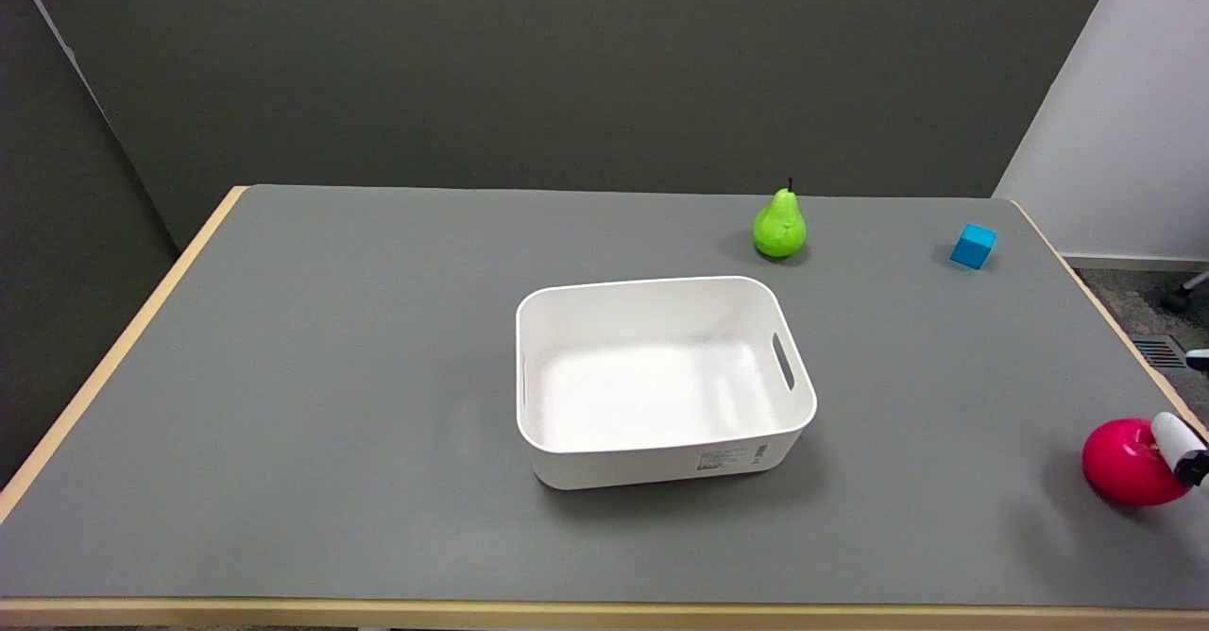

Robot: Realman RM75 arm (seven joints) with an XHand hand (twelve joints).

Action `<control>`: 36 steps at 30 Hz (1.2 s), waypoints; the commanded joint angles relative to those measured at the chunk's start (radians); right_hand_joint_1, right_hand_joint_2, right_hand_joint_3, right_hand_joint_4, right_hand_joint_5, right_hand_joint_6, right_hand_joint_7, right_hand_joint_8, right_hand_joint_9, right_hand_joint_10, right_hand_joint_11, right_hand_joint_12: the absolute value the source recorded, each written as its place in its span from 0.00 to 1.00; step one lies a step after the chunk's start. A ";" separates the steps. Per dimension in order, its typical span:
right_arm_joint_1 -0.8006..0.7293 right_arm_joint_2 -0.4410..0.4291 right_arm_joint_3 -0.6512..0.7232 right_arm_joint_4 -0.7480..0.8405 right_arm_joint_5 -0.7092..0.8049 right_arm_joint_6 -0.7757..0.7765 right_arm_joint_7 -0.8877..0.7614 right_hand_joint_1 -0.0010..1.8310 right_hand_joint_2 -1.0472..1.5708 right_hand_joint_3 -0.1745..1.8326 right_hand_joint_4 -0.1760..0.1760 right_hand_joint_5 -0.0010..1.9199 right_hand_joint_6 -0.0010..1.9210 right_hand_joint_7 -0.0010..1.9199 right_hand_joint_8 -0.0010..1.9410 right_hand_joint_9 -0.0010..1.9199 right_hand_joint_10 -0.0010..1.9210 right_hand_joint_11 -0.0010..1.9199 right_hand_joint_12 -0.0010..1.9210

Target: Pick up the red apple.

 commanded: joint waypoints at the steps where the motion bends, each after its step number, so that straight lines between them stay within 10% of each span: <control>1: 0.084 0.012 -0.085 -0.099 0.000 -0.010 -0.008 0.15 0.64 0.55 0.65 0.18 0.35 0.24 0.29 0.17 0.46 0.07 0.66; 36: 0.180 -0.002 -0.203 -0.197 -0.010 0.013 -0.001 0.15 0.64 0.55 0.66 0.18 0.35 0.24 0.28 0.17 0.46 0.07 0.65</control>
